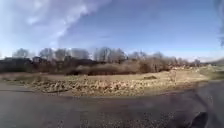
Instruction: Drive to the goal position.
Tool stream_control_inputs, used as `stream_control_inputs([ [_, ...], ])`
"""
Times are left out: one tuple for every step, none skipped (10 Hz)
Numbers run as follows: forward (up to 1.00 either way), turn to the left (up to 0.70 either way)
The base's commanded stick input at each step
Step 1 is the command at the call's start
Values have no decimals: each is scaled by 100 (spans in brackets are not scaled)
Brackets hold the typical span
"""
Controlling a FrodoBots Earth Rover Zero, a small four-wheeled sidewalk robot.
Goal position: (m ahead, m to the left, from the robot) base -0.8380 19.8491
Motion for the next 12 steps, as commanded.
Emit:
stream_control_inputs([
  [0,85],
  [0,85],
  [0,85],
  [0,85],
  [0,85],
  [0,85],
  [0,85],
  [0,85],
  [0,85],
  [0,85],
  [0,85],
  [0,85],
])
